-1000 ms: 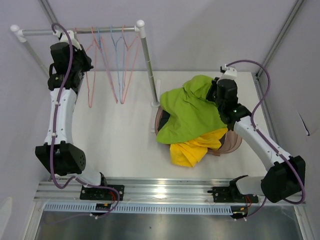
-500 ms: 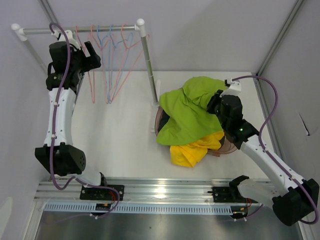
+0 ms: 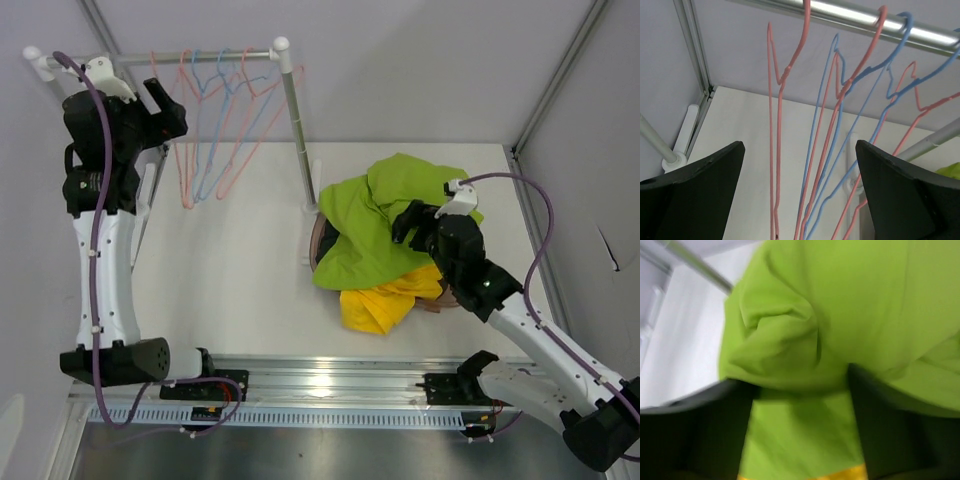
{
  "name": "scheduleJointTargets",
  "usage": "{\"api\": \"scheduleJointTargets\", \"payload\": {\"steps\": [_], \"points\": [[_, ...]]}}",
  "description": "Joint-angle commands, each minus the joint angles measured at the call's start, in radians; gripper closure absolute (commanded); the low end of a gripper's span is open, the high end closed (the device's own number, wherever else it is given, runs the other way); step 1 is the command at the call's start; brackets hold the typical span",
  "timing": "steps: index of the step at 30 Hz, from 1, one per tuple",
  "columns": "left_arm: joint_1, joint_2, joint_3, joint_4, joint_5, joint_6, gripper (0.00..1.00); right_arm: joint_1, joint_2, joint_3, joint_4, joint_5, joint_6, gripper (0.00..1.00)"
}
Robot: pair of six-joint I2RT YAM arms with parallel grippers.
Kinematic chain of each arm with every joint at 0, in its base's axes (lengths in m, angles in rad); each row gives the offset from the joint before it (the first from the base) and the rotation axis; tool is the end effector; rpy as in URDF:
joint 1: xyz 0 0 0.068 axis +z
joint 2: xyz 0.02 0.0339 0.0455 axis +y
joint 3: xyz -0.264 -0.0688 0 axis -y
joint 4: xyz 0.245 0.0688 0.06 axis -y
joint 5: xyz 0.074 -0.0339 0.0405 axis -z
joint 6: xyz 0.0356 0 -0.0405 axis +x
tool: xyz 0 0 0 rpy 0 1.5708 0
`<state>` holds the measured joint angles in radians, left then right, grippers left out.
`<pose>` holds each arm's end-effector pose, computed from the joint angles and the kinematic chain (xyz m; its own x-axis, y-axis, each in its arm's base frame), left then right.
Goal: Remove the shorts from the hanger
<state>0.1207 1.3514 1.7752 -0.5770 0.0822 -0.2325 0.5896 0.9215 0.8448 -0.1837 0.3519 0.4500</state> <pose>0.2678 0.0295 0.5099 -0.1383 -0.2481 -0.9588 -0.0733 0.9680 -0.2399 0.1839 0.1083 0.3372 -0.2993 0.2910 -0.9087 -0.1276 0.9316 0.3404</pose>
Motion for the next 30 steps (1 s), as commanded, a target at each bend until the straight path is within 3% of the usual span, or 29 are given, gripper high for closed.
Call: {"api": "scheduleJointTargets", "payload": {"steps": [1, 6, 15, 22, 27, 30], "points": [[0.0, -0.061, 0.001, -0.037, -0.013, -0.03, 0.01, 0.047, 0.008, -0.093, -0.045, 0.021, 0.091, 0.01], [-0.006, -0.202, -0.089, -0.069, -0.009, -0.041, 0.01, 0.134, -0.038, -0.093, -0.144, 0.14, 0.133, 0.0], [-0.012, -0.593, -0.437, -0.032, 0.045, -0.079, 0.01, 0.34, -0.188, 0.201, -0.497, 0.449, 0.153, 0.01], [-0.012, -0.869, -0.704, 0.008, 0.146, -0.117, 0.01, 0.395, -0.271, 0.378, -0.49, 0.181, -0.086, 0.01], [-0.026, -0.985, -0.867, -0.035, 0.229, -0.139, 0.01, 0.391, -0.383, 0.433, -0.578, 0.17, -0.085, 0.01], [-0.049, -1.023, -0.933, -0.078, 0.229, -0.111, 0.01, 0.378, -0.469, 0.424, -0.628, 0.28, -0.05, 0.01]]}}
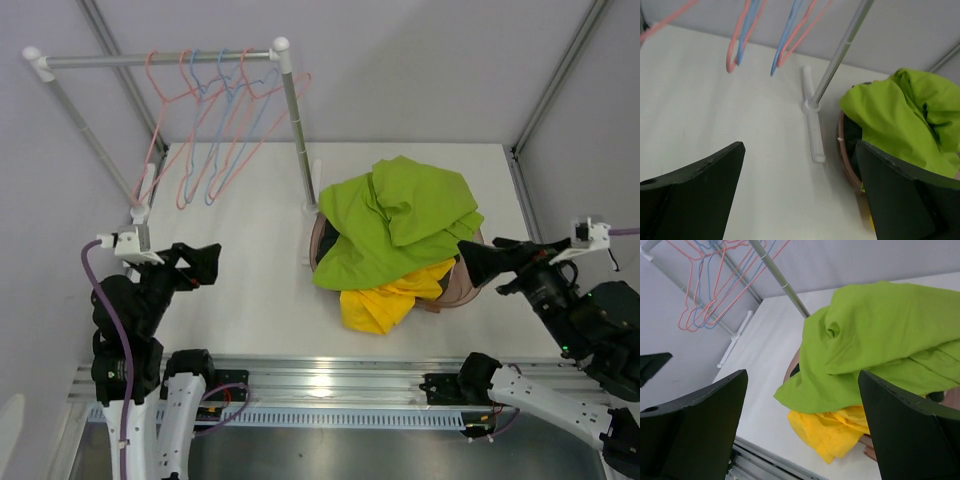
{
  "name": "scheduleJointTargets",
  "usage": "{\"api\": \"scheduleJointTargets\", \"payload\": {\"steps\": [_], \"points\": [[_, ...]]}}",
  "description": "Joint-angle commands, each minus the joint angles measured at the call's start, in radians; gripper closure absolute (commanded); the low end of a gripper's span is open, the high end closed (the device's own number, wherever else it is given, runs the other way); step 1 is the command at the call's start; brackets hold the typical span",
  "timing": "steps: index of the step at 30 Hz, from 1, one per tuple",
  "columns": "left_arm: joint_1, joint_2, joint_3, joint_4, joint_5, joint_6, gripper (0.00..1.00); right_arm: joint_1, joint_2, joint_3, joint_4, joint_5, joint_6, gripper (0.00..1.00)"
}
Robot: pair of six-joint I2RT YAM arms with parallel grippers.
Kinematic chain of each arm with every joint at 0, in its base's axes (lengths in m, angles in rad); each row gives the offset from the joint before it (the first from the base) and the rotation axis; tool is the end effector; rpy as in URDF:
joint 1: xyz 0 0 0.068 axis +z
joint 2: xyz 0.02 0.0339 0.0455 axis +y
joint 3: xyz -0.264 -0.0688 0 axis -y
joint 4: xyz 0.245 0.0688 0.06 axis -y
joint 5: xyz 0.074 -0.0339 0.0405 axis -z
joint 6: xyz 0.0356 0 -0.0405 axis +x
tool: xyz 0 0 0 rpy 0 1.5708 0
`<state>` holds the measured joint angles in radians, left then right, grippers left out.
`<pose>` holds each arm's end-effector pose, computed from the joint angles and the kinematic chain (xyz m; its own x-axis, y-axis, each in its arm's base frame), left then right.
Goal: Remove the shorts from the hanger
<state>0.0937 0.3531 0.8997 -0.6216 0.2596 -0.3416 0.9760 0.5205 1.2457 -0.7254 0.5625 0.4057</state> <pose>0.0591 -0.0036 0.3753 -0.1254 -0.3370 -0.9331 0.1299 0.9269 -0.3522 0.0374 0.0214 0.4522 -0.1587 0.3612 -0.9189 -0.3692 0.8415 0.3946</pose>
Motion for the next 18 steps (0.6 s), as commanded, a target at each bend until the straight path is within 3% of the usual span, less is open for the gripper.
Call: {"api": "scheduleJointTargets", "payload": {"steps": [1, 11, 18], "points": [[-0.032, -0.037, -0.064, -0.043, 0.038, 0.006, 0.01, -0.013, -0.091, 0.02, -0.092, 0.082, 0.013, 0.01], [-0.072, -0.137, -0.137, -0.012, 0.032, -0.016, 0.01, -0.089, -0.324, -0.094, -0.198, -0.021, 0.031, 0.0], [-0.083, -0.144, -0.145, -0.007, 0.043, -0.017, 0.01, -0.074, -0.479, -0.109, -0.266, 0.005, 0.097, 0.01]]}}
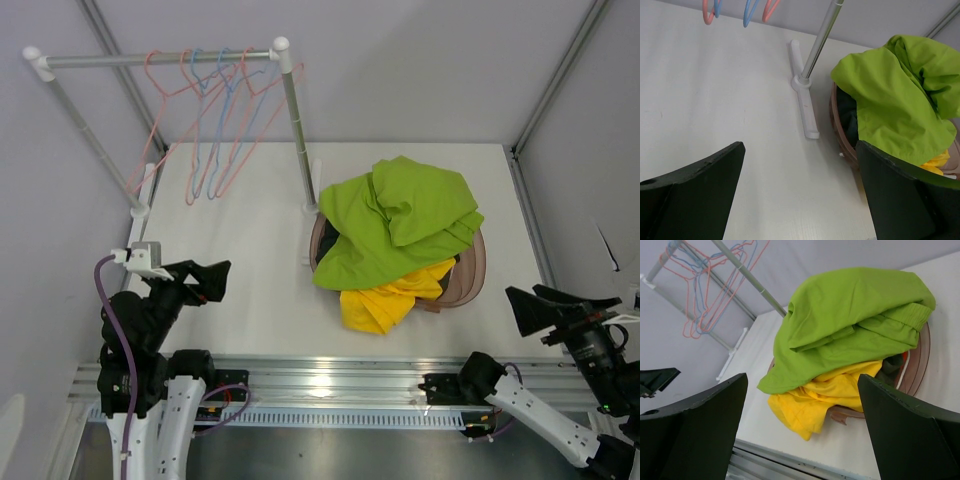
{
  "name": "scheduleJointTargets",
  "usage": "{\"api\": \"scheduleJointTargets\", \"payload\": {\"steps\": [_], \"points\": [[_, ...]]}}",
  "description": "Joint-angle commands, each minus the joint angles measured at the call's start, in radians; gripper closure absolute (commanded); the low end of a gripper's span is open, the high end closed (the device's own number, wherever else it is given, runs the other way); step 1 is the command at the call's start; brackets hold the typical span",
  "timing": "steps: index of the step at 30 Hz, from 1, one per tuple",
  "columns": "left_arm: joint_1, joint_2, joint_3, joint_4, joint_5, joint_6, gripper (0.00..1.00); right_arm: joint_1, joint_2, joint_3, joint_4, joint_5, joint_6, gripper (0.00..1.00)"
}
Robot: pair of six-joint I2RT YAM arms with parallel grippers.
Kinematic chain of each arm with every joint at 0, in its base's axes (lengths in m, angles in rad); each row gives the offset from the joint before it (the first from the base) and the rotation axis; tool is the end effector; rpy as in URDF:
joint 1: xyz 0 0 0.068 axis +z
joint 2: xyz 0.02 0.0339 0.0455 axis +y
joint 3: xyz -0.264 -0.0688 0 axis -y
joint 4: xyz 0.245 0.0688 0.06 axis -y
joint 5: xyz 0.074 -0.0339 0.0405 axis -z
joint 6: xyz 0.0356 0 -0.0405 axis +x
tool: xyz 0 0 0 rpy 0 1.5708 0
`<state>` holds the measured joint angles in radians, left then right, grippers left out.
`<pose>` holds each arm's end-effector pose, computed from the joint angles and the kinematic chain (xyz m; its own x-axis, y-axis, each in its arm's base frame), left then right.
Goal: Remove the shorts from the hanger
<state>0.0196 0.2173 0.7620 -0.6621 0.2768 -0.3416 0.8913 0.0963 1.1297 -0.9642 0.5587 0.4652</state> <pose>0.0483 -0.0088 0.3360 -0.1949 -0.3261 -0.9250 0.1987 0.9104 -0.3628 -0.0261 -0.0624 0.3873 -0.1080 0.4716 -0.8752 -0.3120 0.8197 0.4803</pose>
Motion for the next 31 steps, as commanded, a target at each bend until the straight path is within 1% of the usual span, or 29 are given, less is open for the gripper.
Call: {"api": "scheduleJointTargets", "payload": {"steps": [1, 4, 6, 10, 11, 14, 17, 22, 28, 31], "points": [[-0.007, -0.009, -0.006, 0.032, 0.025, -0.019, 0.01, 0.023, -0.055, 0.013, -0.04, 0.016, 0.044, 0.01], [-0.007, -0.003, -0.006, 0.03, 0.016, -0.02, 0.01, 0.053, -0.056, -0.014, -0.012, 0.023, 0.038, 0.0], [-0.009, 0.002, -0.006, 0.03, 0.015, -0.022, 0.01, 0.07, -0.055, -0.053, 0.044, 0.026, 0.032, 0.01], [-0.009, 0.011, -0.003, 0.025, 0.009, -0.022, 0.01, 0.113, -0.056, -0.189, 0.085, 0.081, 0.044, 0.01], [-0.007, 0.014, -0.003, 0.024, 0.007, -0.022, 0.01, 0.112, -0.056, -0.185, 0.102, 0.054, 0.027, 0.01], [-0.009, 0.013, -0.003, 0.024, 0.004, -0.022, 0.01, 0.112, -0.058, -0.192, 0.101, 0.061, 0.035, 0.01], [-0.007, 0.011, -0.003, 0.025, 0.002, -0.023, 0.01, 0.109, -0.056, -0.206, 0.134, -0.008, 0.004, 0.01], [0.003, 0.019, -0.003, 0.025, -0.004, -0.023, 0.01, 0.072, -0.056, -0.211, 0.142, -0.022, -0.005, 0.01], [0.009, 0.039, -0.003, 0.024, -0.005, -0.025, 0.01, 0.028, -0.058, -0.223, 0.174, -0.074, -0.042, 0.0], [0.026, 0.065, 0.0, 0.03, -0.024, -0.022, 0.01, 0.024, -0.056, -0.229, 0.188, -0.106, -0.057, 0.01]]}}
